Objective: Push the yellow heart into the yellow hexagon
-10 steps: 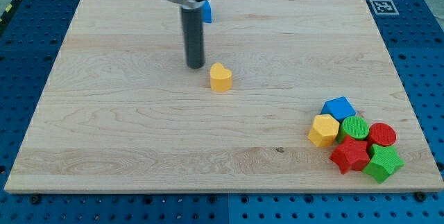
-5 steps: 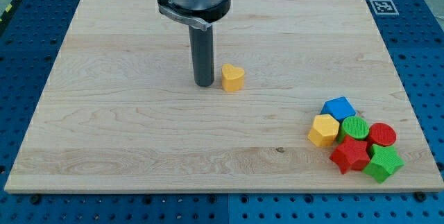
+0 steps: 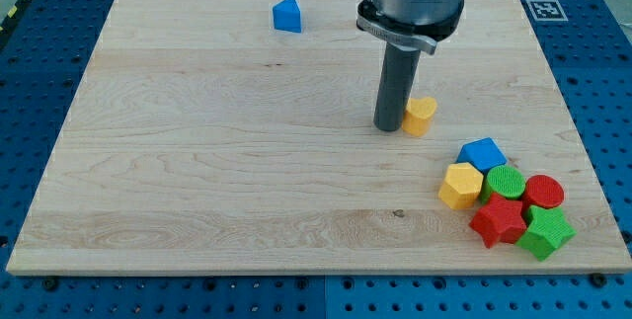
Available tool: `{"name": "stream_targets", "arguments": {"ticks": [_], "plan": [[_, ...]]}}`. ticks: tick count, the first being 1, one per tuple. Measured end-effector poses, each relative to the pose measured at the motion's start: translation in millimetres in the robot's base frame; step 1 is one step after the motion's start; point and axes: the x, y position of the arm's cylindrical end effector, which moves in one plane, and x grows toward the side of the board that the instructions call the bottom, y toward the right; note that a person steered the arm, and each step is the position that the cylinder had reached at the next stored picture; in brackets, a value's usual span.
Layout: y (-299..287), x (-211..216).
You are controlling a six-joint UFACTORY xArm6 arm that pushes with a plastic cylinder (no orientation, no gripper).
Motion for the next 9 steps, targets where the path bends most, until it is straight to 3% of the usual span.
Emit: {"name": "stream_targets", "arguments": {"ticks": [1,2,3,6,8,9], "plan": [[-12,-32],[30,-39],[54,-23],[4,-18],[28,8],[32,-11]]}}
